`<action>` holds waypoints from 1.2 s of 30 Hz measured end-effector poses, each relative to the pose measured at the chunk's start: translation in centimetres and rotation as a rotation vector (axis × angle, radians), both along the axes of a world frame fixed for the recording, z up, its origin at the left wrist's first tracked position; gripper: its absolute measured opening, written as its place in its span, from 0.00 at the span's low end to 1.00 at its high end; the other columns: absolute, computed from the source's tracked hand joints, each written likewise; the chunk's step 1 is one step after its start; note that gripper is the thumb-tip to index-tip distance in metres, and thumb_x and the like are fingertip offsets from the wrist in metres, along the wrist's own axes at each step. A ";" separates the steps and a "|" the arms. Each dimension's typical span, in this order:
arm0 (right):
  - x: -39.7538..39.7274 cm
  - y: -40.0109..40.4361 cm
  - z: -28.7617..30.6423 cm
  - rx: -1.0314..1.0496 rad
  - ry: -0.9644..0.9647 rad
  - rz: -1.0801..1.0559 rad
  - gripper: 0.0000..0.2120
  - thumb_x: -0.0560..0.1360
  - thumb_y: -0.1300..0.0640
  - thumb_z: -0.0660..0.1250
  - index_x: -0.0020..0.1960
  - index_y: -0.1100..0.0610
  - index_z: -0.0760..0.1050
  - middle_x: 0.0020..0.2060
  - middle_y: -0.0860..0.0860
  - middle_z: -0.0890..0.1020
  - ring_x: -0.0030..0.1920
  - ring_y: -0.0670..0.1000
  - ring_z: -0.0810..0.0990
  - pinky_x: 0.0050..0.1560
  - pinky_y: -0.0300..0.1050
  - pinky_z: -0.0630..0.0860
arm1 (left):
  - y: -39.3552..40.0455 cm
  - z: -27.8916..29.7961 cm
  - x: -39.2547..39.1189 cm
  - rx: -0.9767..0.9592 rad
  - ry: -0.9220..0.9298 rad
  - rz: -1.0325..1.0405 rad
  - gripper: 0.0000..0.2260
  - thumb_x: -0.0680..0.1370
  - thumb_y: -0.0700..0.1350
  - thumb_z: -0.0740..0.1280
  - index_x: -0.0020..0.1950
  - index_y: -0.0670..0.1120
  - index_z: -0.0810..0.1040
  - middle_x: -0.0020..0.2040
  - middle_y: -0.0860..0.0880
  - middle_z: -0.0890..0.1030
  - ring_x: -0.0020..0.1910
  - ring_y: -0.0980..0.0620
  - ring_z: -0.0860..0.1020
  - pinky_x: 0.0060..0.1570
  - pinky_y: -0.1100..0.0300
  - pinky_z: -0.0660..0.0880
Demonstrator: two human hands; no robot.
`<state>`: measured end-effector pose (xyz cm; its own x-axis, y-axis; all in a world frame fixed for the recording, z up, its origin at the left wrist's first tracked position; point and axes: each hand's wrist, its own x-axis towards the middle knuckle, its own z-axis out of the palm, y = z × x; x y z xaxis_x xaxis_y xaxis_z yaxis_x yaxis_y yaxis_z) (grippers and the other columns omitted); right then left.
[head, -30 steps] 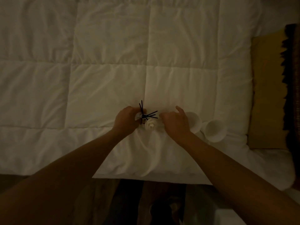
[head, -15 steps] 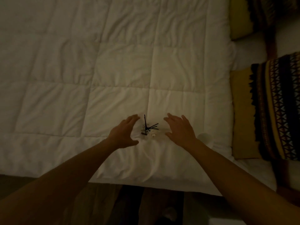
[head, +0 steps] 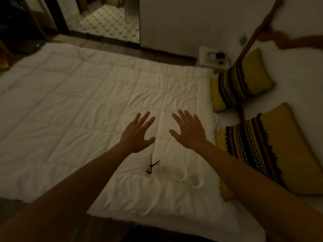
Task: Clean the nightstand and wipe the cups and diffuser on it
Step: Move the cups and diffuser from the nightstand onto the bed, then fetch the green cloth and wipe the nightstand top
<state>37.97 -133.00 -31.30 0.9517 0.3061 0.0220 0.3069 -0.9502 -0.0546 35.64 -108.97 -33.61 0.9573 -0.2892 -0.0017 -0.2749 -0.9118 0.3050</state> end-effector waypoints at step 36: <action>-5.8 57.5 13.6 0.070 -0.103 0.792 0.34 0.79 0.36 0.55 0.81 0.46 0.49 0.81 0.50 0.50 0.80 0.53 0.49 0.78 0.56 0.51 | 52.9 14.7 -27.6 0.142 -0.174 0.934 0.36 0.78 0.64 0.60 0.81 0.57 0.46 0.82 0.53 0.44 0.80 0.43 0.44 0.75 0.38 0.57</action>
